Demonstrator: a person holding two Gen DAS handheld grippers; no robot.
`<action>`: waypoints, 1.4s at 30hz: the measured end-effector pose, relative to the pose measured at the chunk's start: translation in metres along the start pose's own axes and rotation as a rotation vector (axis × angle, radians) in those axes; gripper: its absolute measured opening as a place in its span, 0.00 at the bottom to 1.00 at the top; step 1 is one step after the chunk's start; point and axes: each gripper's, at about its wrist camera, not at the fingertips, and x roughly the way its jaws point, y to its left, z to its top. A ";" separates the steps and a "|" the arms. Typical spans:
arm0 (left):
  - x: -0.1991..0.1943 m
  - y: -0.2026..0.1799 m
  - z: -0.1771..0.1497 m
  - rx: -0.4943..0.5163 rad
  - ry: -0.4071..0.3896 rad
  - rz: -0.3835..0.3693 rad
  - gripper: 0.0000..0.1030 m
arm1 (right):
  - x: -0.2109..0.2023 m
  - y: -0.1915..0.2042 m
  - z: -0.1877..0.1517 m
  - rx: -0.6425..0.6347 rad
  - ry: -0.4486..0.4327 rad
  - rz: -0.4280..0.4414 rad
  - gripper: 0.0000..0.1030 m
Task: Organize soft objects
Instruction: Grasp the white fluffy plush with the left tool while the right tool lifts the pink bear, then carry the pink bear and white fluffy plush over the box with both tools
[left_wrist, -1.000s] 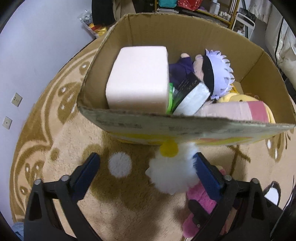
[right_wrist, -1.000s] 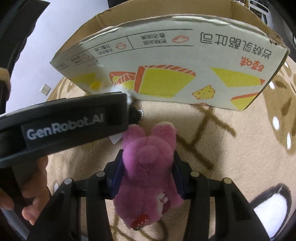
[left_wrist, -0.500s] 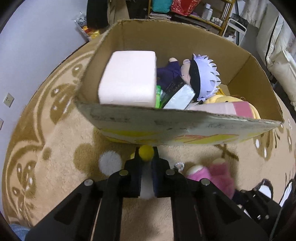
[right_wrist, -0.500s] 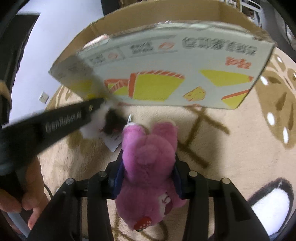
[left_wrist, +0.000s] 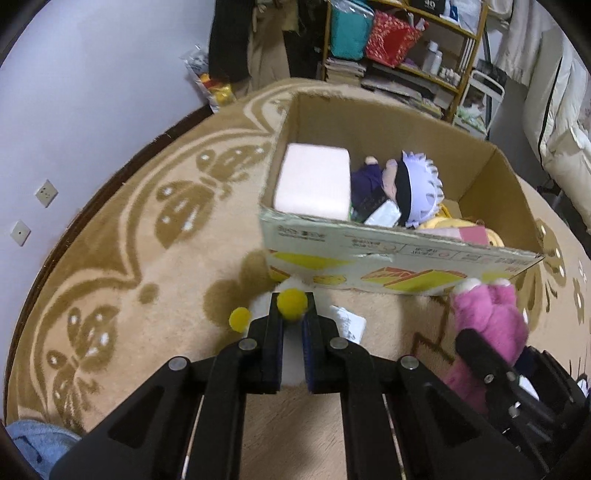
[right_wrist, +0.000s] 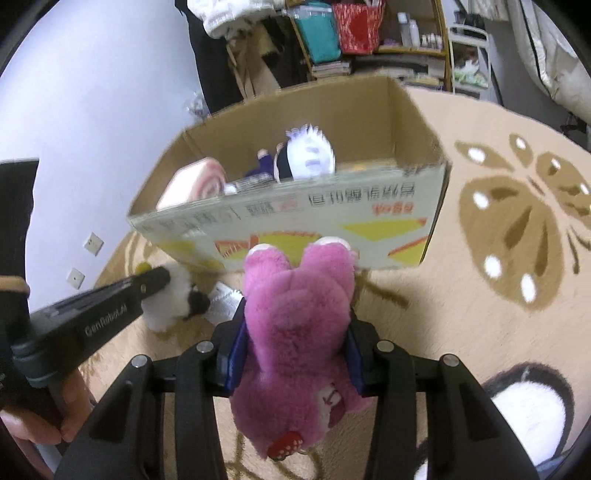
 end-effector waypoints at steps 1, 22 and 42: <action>-0.005 0.002 0.000 -0.008 -0.014 0.001 0.08 | -0.005 0.001 0.001 -0.003 -0.017 0.001 0.45; -0.077 0.000 0.009 0.037 -0.253 0.095 0.08 | -0.061 0.012 0.017 -0.053 -0.245 0.027 0.45; -0.121 -0.009 0.038 0.072 -0.407 0.068 0.08 | -0.088 0.017 0.041 -0.082 -0.414 0.033 0.45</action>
